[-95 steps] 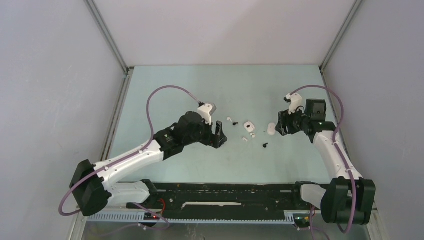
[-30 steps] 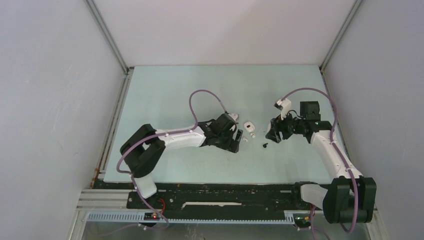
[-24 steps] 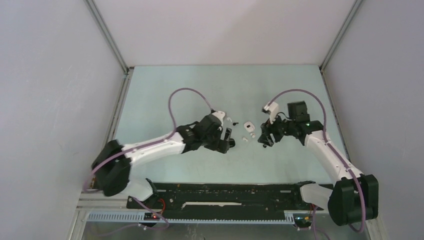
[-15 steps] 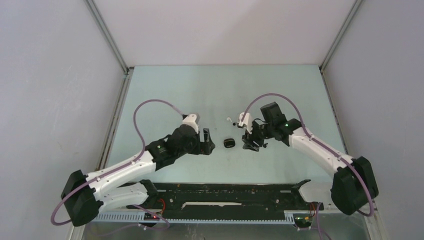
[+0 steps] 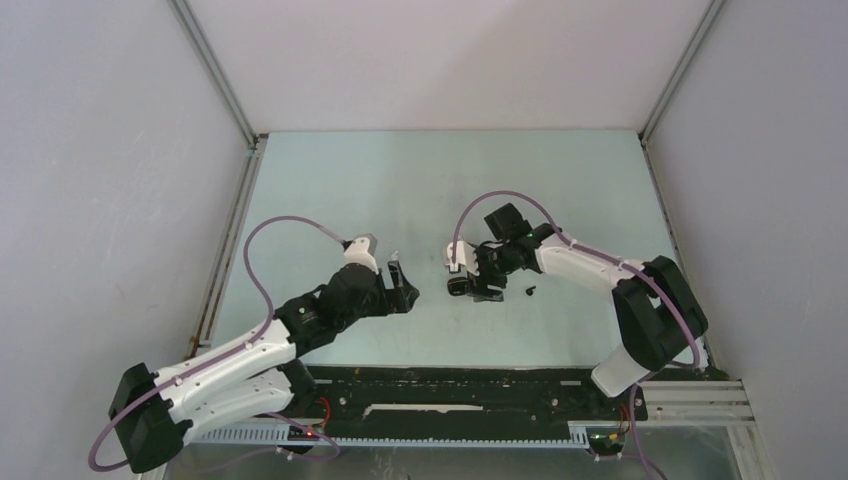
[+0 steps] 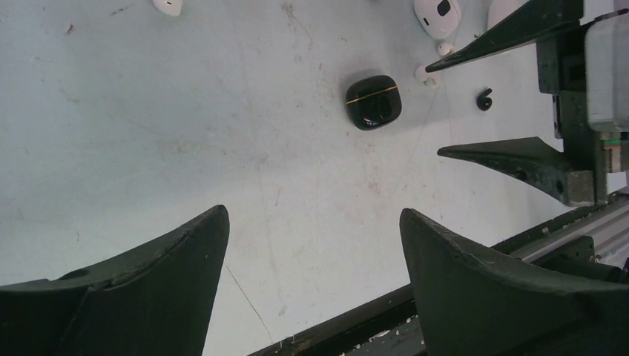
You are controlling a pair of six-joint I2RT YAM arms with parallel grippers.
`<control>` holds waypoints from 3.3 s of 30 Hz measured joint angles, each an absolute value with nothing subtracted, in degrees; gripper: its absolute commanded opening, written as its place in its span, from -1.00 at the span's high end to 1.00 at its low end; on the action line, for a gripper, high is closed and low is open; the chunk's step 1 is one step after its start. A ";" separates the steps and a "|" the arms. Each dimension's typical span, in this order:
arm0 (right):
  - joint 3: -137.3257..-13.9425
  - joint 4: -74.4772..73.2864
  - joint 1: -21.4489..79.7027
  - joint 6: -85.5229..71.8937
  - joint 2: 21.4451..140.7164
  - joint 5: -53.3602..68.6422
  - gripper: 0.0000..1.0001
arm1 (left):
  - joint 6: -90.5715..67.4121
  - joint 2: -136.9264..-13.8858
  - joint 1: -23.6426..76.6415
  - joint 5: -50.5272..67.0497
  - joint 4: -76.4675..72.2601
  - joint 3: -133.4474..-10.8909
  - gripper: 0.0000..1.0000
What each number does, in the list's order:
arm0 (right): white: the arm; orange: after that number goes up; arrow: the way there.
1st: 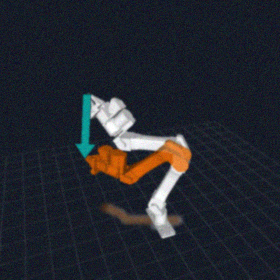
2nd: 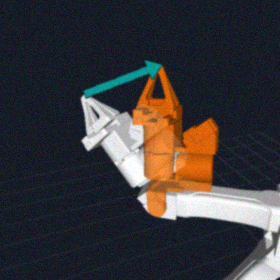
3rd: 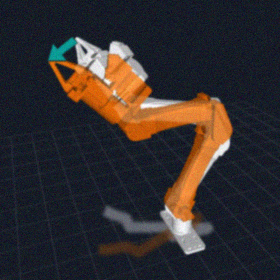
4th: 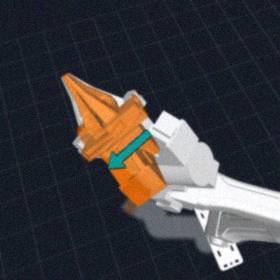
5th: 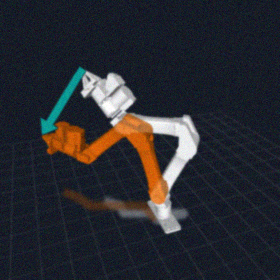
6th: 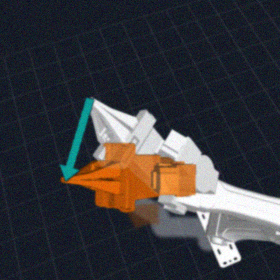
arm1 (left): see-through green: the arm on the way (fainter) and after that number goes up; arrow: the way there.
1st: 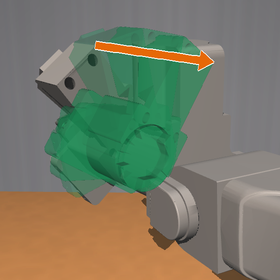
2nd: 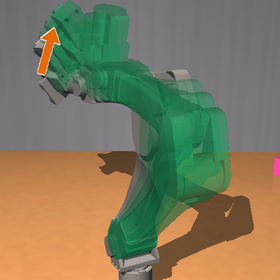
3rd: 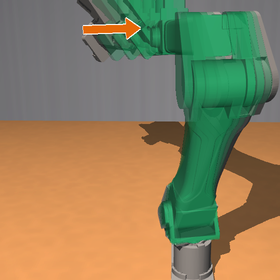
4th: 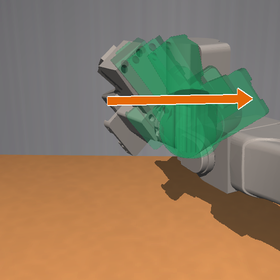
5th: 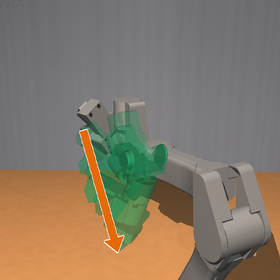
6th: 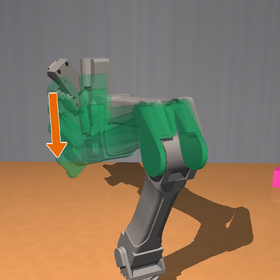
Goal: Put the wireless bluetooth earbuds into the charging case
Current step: Pick up the charging case at the center of the board.
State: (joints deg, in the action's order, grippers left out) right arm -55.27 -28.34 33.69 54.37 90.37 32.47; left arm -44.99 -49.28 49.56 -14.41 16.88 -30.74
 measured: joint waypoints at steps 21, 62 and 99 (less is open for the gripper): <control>-67.72 -33.01 35.75 58.92 105.47 27.16 -0.35 | -46.74 -51.00 49.56 -13.39 14.70 -30.74 -0.82; -53.23 -33.47 35.62 40.40 63.57 31.20 0.39 | -44.97 -66.15 55.40 1.89 5.74 -50.63 -0.50; -50.37 -33.61 34.70 36.84 57.34 31.11 0.09 | -50.48 -78.08 55.35 12.82 -0.80 -52.75 0.55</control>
